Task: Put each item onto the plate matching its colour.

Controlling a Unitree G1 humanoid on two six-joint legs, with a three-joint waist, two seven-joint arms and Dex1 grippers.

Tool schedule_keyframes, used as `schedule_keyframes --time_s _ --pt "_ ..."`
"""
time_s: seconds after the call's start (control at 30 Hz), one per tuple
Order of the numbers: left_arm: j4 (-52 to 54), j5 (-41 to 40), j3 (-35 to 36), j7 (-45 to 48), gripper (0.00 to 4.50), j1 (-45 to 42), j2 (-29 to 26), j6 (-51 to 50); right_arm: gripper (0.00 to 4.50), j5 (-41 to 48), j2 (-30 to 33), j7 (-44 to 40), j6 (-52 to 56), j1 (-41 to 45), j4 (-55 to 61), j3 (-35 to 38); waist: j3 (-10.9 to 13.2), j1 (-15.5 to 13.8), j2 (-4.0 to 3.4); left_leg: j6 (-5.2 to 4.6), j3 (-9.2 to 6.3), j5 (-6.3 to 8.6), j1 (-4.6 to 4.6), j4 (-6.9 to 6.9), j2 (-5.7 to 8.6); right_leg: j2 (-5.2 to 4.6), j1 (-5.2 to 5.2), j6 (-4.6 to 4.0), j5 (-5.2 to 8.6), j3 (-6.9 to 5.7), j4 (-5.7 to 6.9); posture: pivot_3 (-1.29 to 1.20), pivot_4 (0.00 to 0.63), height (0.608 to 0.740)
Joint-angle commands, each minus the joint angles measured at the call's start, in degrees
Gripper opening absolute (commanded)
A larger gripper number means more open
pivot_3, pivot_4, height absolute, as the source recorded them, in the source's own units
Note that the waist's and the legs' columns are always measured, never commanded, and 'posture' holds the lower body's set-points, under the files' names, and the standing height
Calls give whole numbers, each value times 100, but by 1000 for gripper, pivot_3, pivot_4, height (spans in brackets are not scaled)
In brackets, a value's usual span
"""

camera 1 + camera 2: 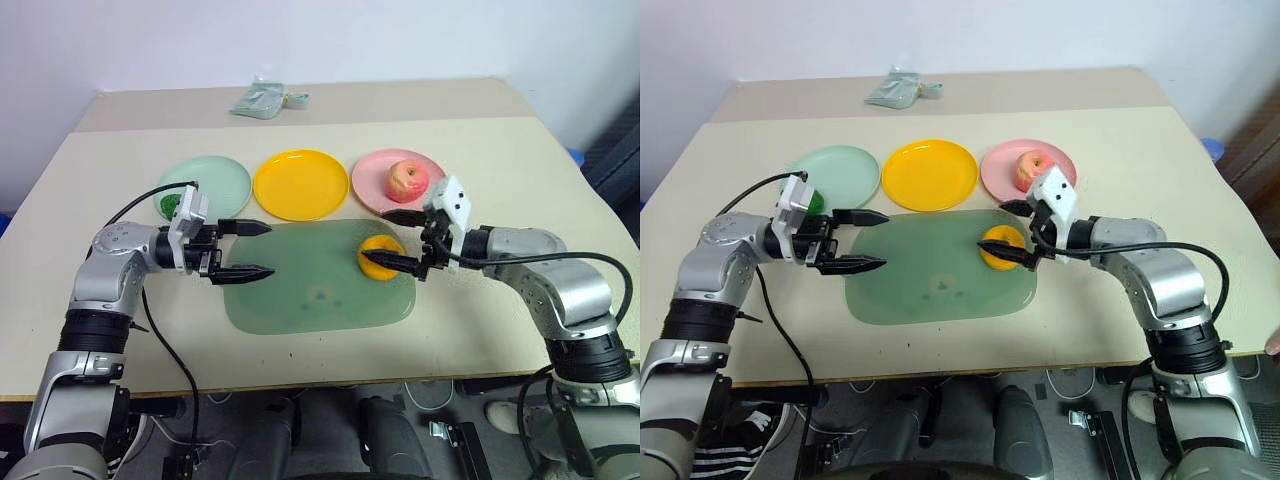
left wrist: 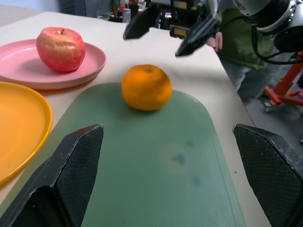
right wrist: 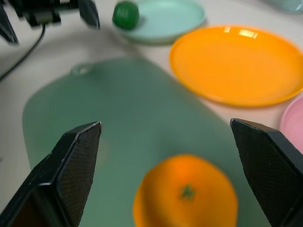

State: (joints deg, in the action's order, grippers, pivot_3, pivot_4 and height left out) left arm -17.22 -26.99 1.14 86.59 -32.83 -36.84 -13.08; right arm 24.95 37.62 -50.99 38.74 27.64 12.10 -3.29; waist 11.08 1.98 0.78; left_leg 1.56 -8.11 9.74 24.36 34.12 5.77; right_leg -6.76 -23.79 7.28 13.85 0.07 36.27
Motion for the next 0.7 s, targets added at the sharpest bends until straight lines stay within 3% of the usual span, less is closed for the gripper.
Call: schedule_keyframes --time_s 0.03,0.37,0.5,0.7 --pt "16 11 47 89 4500 -45 -78 124 4438 -535 237 -22 -426 -39 -77 -289 0 -3 0 0 0 0 0 0 0 0 0 0 0 0 0 0 150 740" --pt "105 27 60 21 4500 65 -40 175 4438 -1178 359 -163 -807 -74 -606 -657 0 -10 0 0 1 0 0 0 0 1 0 0 0 -1 0 0 150 740" --pt "213 4 70 -66 4500 70 -14 161 3469 -937 392 -410 -549 -178 -438 -577 -1 -41 2 0 0 0 0 1 0 1 2 1 0 -1 0 0 150 740" --pt "352 -71 145 -316 4500 5 52 70 3364 -456 -16 -203 -213 132 -260 -169 -1 -94 2 0 0 0 -1 1 -3 3 2 0 0 -1 -1 0 150 740"
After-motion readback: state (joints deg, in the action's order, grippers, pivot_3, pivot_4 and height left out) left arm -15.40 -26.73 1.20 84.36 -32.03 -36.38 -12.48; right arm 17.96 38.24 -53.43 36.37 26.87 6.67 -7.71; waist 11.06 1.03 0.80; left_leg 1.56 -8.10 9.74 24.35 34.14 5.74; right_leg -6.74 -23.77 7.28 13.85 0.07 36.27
